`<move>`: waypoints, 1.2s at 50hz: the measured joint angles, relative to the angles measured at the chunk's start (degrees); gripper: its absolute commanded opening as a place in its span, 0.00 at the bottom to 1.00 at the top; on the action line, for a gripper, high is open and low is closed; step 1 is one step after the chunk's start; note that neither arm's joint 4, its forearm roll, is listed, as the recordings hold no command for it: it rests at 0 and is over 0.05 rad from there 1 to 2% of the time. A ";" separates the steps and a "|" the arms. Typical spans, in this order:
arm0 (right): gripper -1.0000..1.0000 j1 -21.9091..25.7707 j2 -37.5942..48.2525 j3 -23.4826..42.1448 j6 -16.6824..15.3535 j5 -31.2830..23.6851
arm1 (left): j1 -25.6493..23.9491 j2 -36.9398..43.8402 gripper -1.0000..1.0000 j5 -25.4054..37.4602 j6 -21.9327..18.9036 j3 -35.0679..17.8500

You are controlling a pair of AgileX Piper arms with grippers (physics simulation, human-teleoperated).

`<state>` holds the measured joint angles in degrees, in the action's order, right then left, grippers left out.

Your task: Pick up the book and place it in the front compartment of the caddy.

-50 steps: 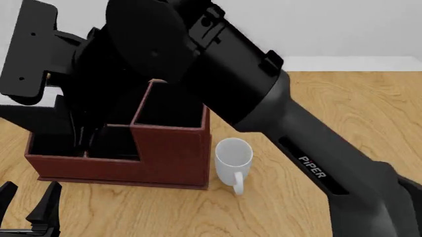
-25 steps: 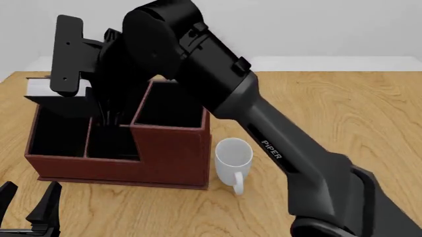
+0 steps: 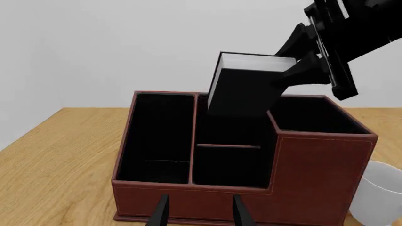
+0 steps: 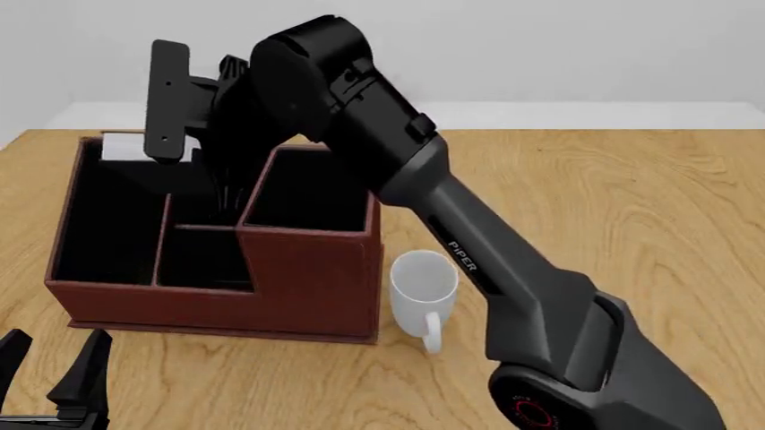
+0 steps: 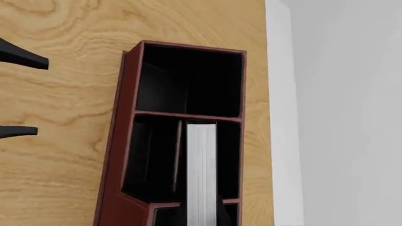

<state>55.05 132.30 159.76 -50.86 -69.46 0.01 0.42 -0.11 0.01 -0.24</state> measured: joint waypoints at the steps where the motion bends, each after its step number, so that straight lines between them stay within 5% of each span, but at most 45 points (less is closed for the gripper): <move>1: 0.00 -0.14 0.19 0.16 -0.09 0.09 | 0.00 0.00 1.00 0.00 0.00 0.00; 60: 0.00 -2.63 9.46 1.84 1.22 7.23 | 0.00 0.00 1.00 0.00 0.00 0.00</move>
<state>52.42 141.76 161.60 -49.63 -62.23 0.01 0.42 -0.11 0.01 -0.25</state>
